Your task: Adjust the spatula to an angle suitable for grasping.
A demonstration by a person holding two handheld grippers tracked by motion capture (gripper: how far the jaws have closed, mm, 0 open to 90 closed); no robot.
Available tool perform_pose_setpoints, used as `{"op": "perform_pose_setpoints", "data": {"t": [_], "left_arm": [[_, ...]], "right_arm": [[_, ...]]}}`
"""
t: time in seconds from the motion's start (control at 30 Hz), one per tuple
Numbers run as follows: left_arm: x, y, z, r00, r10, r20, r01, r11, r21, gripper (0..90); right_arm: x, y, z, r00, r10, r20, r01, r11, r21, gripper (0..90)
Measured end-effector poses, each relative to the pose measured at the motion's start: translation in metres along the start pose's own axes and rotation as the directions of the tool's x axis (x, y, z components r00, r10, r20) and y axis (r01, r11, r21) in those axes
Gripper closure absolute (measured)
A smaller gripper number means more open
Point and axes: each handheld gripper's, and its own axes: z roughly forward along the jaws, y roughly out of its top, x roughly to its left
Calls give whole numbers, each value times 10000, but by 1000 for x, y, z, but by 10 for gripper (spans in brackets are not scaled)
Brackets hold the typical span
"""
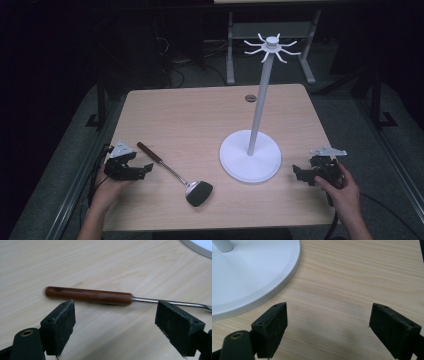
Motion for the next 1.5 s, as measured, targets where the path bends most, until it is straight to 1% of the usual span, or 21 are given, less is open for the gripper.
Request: {"op": "perform_pose_setpoints", "data": {"t": [0.13, 0.23, 0.33, 0.37, 0.5, 0.57, 0.7, 0.73, 0.77, 0.8, 0.87, 0.9, 0.93, 0.97, 1.0, 1.03, 1.13, 1.2, 1.3, 1.37, 1.5], "left_arm": [[11, 2, -2, 9991, -263, -331, 264, 9997, 3, 173], [19, 4, -3, 9976, -430, -548, 437, 9990, 112, 219], [26, 7, -1, 9941, -683, -847, 699, 9974, 160, 269], [29, 10, 1, 9911, -918, -962, 929, 9957, 70, 299], [33, 14, 8, 9855, -1007, -1362, 1044, 9943, 197, 462], [35, 17, 12, 9847, -1161, -1300, 1193, 9927, 165, 586], [38, 22, 21, 9820, -1362, -1308, 1414, 9895, 312, 773], [40, 24, 24, 9805, -1430, -1347, 1489, 9883, 345, 773], [41, 25, 26, 9789, -1484, -1407, 1549, 9873, 360, 867], [43, 27, 29, 9732, -1832, -1388, 1873, 9821, 176, 898], [44, 27, 31, 9710, -1929, -1414, 1976, 9801, 202, 900], [46, 25, 35, 9677, -2032, -1490, 2096, 9774, 287, 900], [47, 24, 37, 9663, -2019, -1596, 2104, 9769, 381, 900], [49, 21, 42, 9612, -2121, -1766, 2225, 9741, 411, 900], [50, 21, 42, 9608, -2021, -1900, 2148, 9755, 483, 900], [51, 20, 42, 9620, -1850, -2006, 2004, 9779, 594, 900], [52, 18, 44, 9598, -1794, -2157, 1977, 9780, 664, 899], [53, 18, 45, 9604, -1778, -2147, 1967, 9780, 699, 899], [53, 17, 49, 9636, -1731, -2037, 1912, 9789, 726, 899], [53, 17, 51, 9667, -1609, -1990, 1815, 9793, 900, 899], [51, 18, 52, 9682, -1589, -1930, 1779, 9803, 852, 899]], "right_arm": [[0, 0, 0, 10000, 47, 11, -47, 10000, 37, 146], [-1, 0, 1, 10000, 91, 18, -91, 9999, 70, 146], [-2, 0, 0, 9999, 113, 24, -113, 9999, 68, 145], [-2, 0, 0, 9999, 118, 25, -118, 9999, 65, 146], [-2, 1, 0, 9999, 123, 37, -123, 9999, 14, 145], [-2, 1, 0, 9999, 146, 46, -146, 9999, 10, 146], [-2, 1, 0, 9998, 175, 46, -175, 9998, 36, 146], [-2, 1, 0, 9999, 160, 47, -160, 9999, 38, 146], [-2, 1, 0, 9998, 180, 54, -180, 9998, 28, 146], [-3, 1, 0, 9998, 187, 57, -187, 9998, 19, 146], [-3, 1, -1, 9998, 177, 59, -177, 9998, 11, 145], [-3, 1, -1, 9998, 188, 56, -188, 9998, 4, 146], [-3, 1, -1, 9998, 180, 57, -180, 9998, 1, 146], [-3, 1, -1, 9998, 189, 38, -189, 9998, -2, 146], [-3, 1, -1, 9998, 209, 23, -209, 9998, -10, 145], [-3, 1, -1, 9998, 208, 15, -208, 9998, -18, 146], [-3, 1, -1, 9997, 258, 3, -258, 9996, -62, 146], [-4, 1, -1, 9996, 280, -1, -280, 9996, -59, 146], [-4, 1, -1, 9996, 293, -7, -293, 9996, -40, 145], [-4, 1, -2, 9995, 315, -5, -315, 9995, -59, 146], [-5, 1, -1, 9994, 344, -46, -344, 9994, -38, 146]]}}
